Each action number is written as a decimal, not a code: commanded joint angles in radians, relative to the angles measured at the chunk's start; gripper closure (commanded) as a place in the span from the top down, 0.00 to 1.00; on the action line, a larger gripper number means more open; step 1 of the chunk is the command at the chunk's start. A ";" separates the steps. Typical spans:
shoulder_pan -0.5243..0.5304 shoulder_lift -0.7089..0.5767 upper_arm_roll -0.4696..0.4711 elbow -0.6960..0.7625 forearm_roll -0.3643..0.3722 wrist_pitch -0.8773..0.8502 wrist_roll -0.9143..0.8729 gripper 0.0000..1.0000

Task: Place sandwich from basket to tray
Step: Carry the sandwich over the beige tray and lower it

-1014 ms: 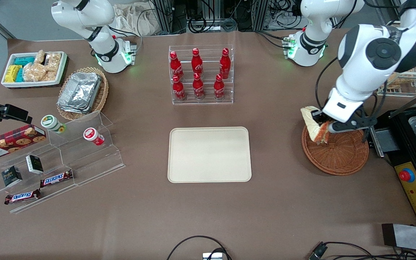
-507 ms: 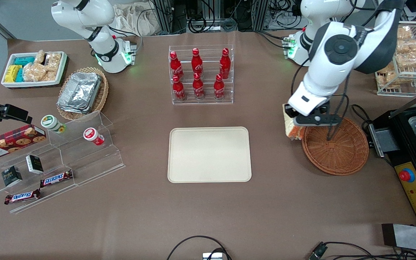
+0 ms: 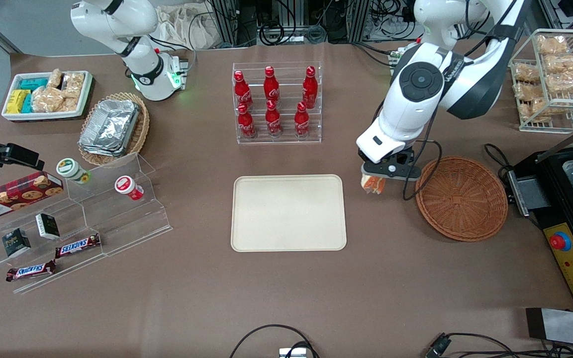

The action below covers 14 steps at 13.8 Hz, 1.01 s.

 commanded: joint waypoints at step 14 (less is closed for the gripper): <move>-0.213 0.415 -0.001 0.275 0.249 0.006 -0.324 0.22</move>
